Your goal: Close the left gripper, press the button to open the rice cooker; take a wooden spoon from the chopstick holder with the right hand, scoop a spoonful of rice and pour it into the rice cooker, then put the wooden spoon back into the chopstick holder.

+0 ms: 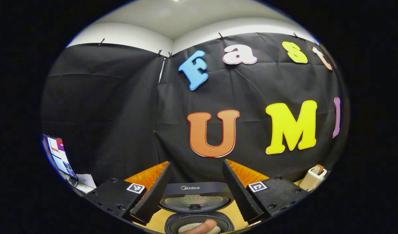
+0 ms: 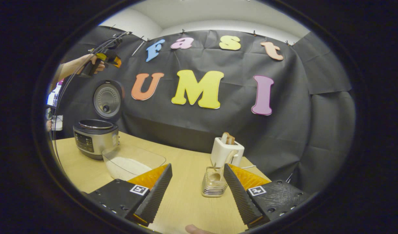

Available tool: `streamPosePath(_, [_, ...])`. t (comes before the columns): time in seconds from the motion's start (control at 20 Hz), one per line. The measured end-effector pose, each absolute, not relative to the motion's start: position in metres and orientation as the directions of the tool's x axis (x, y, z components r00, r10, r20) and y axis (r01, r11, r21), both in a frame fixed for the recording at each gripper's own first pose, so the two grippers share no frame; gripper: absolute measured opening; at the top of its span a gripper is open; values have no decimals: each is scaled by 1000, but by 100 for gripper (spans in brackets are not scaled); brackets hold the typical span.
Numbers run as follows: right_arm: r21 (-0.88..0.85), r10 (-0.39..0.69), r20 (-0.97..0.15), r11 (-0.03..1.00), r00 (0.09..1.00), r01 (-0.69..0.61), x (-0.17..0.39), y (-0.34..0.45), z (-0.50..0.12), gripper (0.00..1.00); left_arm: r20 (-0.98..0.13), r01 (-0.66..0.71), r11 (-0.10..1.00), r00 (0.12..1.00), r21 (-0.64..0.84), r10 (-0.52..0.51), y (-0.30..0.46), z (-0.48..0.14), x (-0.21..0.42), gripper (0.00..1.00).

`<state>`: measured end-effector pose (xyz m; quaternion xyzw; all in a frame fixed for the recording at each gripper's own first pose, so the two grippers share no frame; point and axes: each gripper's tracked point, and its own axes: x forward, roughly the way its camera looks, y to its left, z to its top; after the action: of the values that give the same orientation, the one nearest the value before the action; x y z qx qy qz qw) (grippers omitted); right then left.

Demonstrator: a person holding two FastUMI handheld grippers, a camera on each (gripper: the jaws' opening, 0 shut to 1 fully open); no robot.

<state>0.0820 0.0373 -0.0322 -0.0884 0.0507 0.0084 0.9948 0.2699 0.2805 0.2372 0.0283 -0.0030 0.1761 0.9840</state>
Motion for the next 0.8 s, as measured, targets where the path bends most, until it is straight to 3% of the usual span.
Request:
streamPosePath(0.1, [-165, 25, -105, 985, 994, -42, 84, 41, -36, 97, -49, -364, 930, 929, 48, 367, 283, 220, 287, 98])
streamPosePath(0.15, [-163, 32, -109, 985, 994, -49, 84, 42, -39, 92, -86, -382, 923, 919, 45, 384, 285, 210, 294, 95])
streamPosePath(0.45, [-136, 23, -133, 990, 991, -41, 91, 30, -46, 95, -210, -414, 910, 887, 31, 411, 305, 173, 310, 99])
streamPosePath(0.7, [-139, 43, -121, 989, 992, -59, 88, 34, -42, 95, -213, -424, 905, 882, 34, 421, 301, 172, 299, 95])
streamPosePath(0.8, [-116, 77, -124, 989, 989, -92, 83, 42, -41, 95, -217, -426, 904, 880, 35, 423, 295, 169, 287, 98])
